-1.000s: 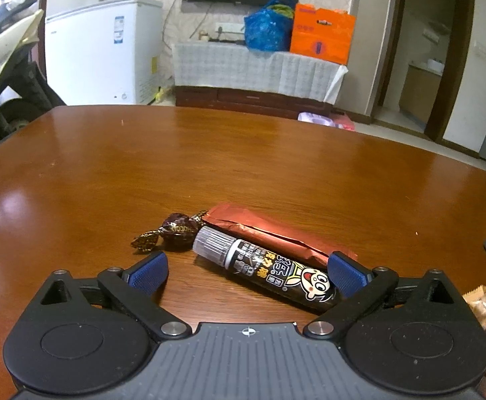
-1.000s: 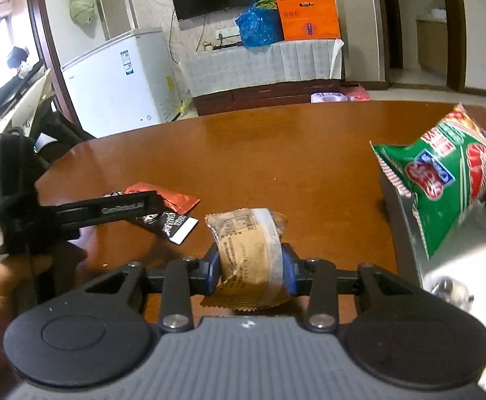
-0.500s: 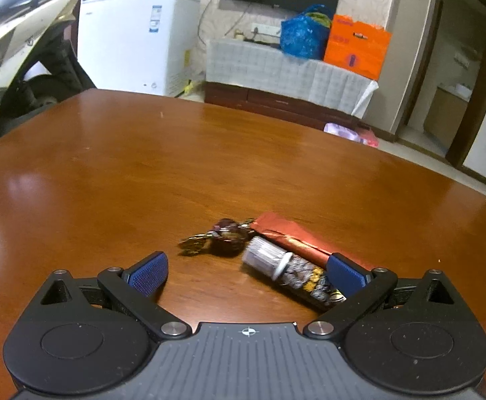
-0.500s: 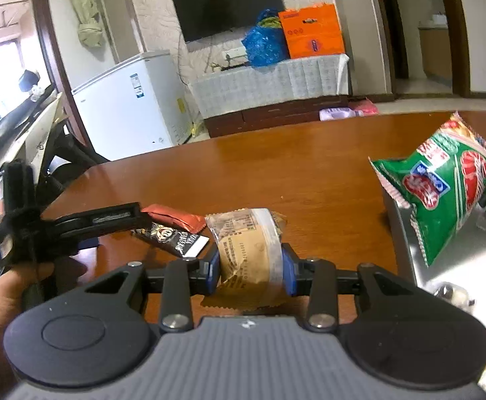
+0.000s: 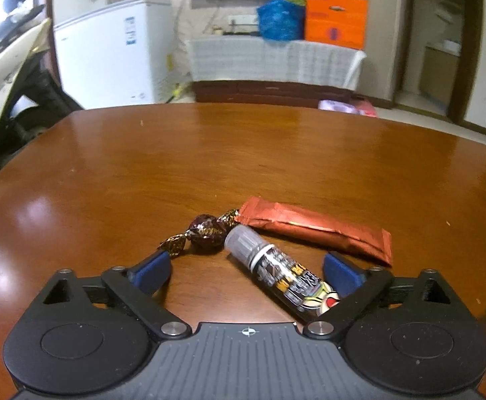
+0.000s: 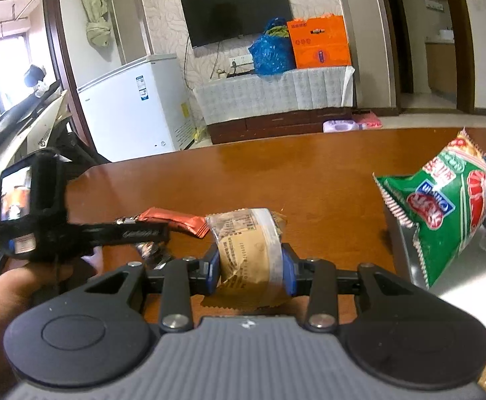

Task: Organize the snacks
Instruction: 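Grasp the black white-capped bottle with the left tool while the right tool holds the pastry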

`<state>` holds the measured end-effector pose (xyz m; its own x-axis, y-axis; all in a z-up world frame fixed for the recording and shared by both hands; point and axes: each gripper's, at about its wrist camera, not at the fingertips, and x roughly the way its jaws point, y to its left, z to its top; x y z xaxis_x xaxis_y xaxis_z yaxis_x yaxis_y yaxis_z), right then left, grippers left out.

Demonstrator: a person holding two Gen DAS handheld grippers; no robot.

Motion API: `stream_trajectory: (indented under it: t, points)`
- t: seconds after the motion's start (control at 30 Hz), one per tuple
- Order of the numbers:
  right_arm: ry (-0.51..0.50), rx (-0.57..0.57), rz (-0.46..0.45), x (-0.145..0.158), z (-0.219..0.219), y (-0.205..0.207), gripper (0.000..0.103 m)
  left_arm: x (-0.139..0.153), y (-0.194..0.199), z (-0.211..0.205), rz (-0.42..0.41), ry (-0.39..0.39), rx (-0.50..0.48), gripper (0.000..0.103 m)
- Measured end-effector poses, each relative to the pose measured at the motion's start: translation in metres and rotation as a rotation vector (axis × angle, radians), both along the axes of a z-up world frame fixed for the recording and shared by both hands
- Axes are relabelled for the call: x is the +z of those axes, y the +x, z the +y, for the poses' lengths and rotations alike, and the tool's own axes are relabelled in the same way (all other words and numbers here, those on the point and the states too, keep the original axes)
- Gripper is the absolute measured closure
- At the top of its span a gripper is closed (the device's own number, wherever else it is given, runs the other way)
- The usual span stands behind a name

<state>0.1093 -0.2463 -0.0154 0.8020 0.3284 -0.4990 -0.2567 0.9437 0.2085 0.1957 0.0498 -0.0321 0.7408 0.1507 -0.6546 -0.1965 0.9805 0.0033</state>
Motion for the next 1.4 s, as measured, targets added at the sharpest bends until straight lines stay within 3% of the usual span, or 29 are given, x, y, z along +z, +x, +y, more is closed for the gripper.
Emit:
stream_trajectory:
  t: [0.2,0.37,0.4,0.73,0.83,0.9,0.97,1.03,1.07,1.13,1.2,1.27,1.33,1.4]
  points:
    - [-0.028,-0.01,0.014,-0.002,0.004,0.008,0.066,0.001,-0.014,-0.002,-0.019,-0.003,-0.066,0.033]
    - [-0.078,-0.013,0.037,-0.008,0.012,0.012,0.066,-0.001,-0.014,-0.021,-0.044,0.013,-0.173,0.077]
    - [-0.091,-0.013,0.042,-0.01,0.014,0.012,0.066,-0.001,-0.015,-0.023,-0.044,0.008,-0.193,0.078]
    - [-0.148,-0.017,0.089,-0.022,0.023,0.021,0.066,-0.008,-0.03,-0.052,-0.038,-0.026,-0.448,0.079]
    - [-0.174,-0.008,0.078,-0.023,0.028,0.021,0.066,-0.013,-0.034,-0.061,-0.048,-0.002,-0.473,0.077]
    - [-0.198,0.0,0.067,-0.024,0.032,0.02,0.066,-0.016,-0.036,-0.06,-0.052,-0.001,-0.466,0.072]
    - [-0.223,0.007,0.05,-0.025,0.036,0.019,0.064,-0.019,-0.037,-0.058,-0.051,-0.012,-0.459,0.052]
    - [-0.246,0.007,0.039,-0.028,0.04,0.02,0.057,-0.021,-0.038,-0.059,-0.047,-0.019,-0.472,0.04]
    - [-0.253,0.005,0.036,-0.029,0.04,0.02,0.05,-0.02,-0.036,-0.06,-0.046,-0.01,-0.471,0.041]
    - [-0.257,0.0,0.03,-0.032,0.041,0.02,0.049,-0.019,-0.036,-0.059,-0.047,-0.018,-0.467,0.043]
    - [-0.249,0.002,0.032,-0.035,0.037,0.022,0.047,-0.015,-0.029,-0.059,-0.047,-0.012,-0.474,0.057]
    - [-0.235,0.002,0.042,-0.038,0.035,0.024,0.047,-0.012,-0.028,-0.062,-0.034,-0.022,-0.485,0.078]
    - [-0.202,0.003,0.047,-0.039,0.032,0.022,0.049,-0.01,-0.028,-0.064,-0.015,-0.033,-0.497,0.078]
    - [-0.181,-0.005,0.041,-0.038,0.03,0.02,0.059,-0.008,-0.029,-0.067,0.0,-0.022,-0.501,0.079]
